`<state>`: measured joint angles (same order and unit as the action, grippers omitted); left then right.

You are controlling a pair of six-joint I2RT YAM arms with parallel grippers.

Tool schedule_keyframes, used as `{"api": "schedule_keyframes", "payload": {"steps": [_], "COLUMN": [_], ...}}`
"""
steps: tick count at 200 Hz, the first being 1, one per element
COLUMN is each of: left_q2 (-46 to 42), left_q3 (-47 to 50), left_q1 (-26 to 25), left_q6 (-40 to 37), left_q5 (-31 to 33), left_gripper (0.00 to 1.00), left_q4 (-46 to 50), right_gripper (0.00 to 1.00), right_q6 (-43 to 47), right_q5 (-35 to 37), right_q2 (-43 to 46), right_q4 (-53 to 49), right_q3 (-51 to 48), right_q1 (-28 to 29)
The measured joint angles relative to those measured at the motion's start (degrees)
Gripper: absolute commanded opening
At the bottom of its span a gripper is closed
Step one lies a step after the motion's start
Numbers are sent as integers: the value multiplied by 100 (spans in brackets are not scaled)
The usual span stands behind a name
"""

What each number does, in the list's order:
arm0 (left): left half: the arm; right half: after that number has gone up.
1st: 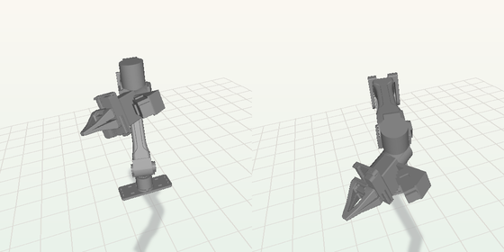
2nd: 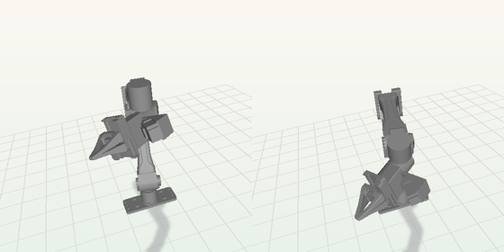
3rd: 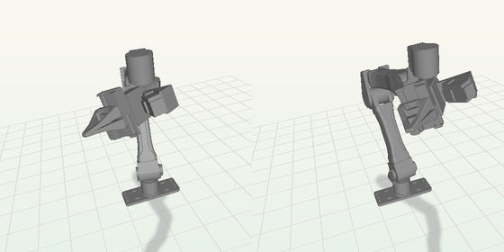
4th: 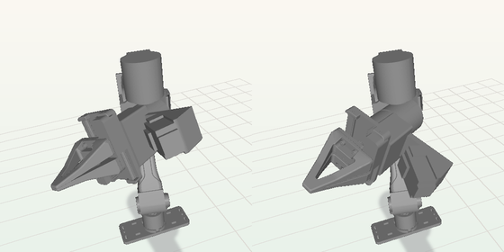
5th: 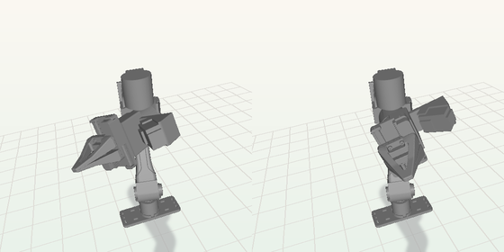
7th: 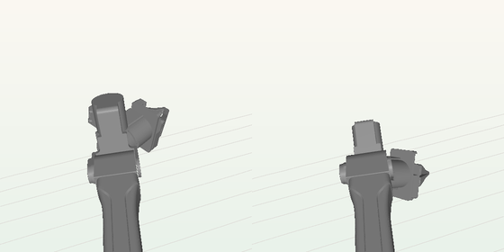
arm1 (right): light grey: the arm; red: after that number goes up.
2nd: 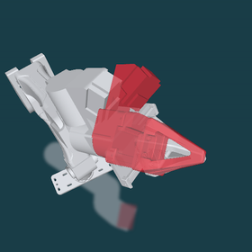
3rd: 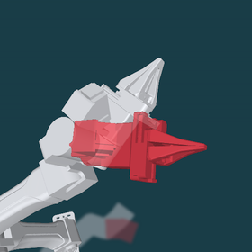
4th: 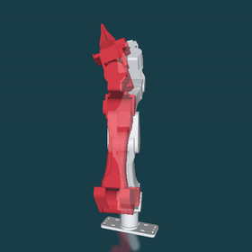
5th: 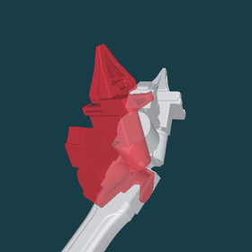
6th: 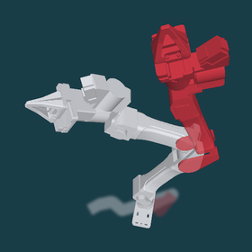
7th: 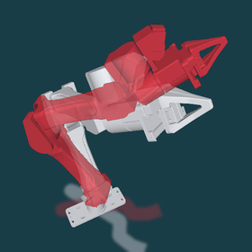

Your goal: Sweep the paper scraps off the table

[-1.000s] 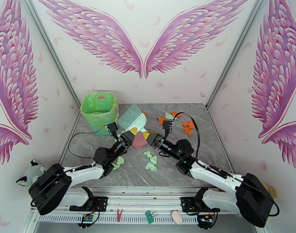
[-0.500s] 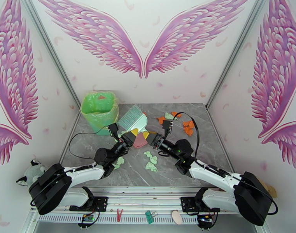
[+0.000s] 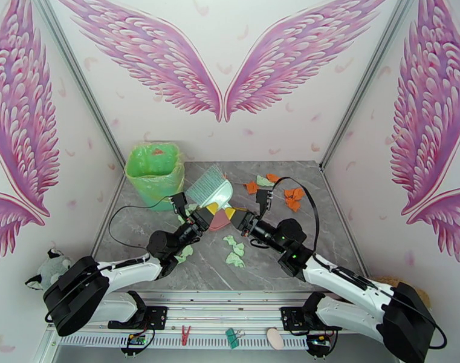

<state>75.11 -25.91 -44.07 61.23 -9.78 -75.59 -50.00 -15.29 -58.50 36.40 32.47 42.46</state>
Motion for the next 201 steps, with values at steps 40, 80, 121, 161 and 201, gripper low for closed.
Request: {"api": "schedule_keyframes", "payload": {"steps": [40, 80, 121, 161, 201], "left_q2": [-345, -1384, -3211, -4004, -2883], "left_q3": [114, 221, 195, 90, -929], "left_q1": [87, 107, 118, 317, 695], "left_q6": [-645, -1451, -2643, -3497, -4332], "left_q5": [37, 28, 669, 1663, 2256], "left_gripper": [74, 99, 99, 99, 96], "left_q4": [946, 2465, 4953, 6653, 8349], "right_gripper": [0, 0, 0, 0, 0], "right_q6": [557, 1115, 1665, 2085, 2402], "right_q5": [605, 1272, 1871, 2345, 2625], "right_q2": [737, 1268, 1467, 1279, 1064], "right_q4": [-1244, -2756, -4256, -5480, -6216], "right_q3": [17, 195, 745, 1145, 1370], "right_q1": [-42, -111, -192, -232, -234]}}
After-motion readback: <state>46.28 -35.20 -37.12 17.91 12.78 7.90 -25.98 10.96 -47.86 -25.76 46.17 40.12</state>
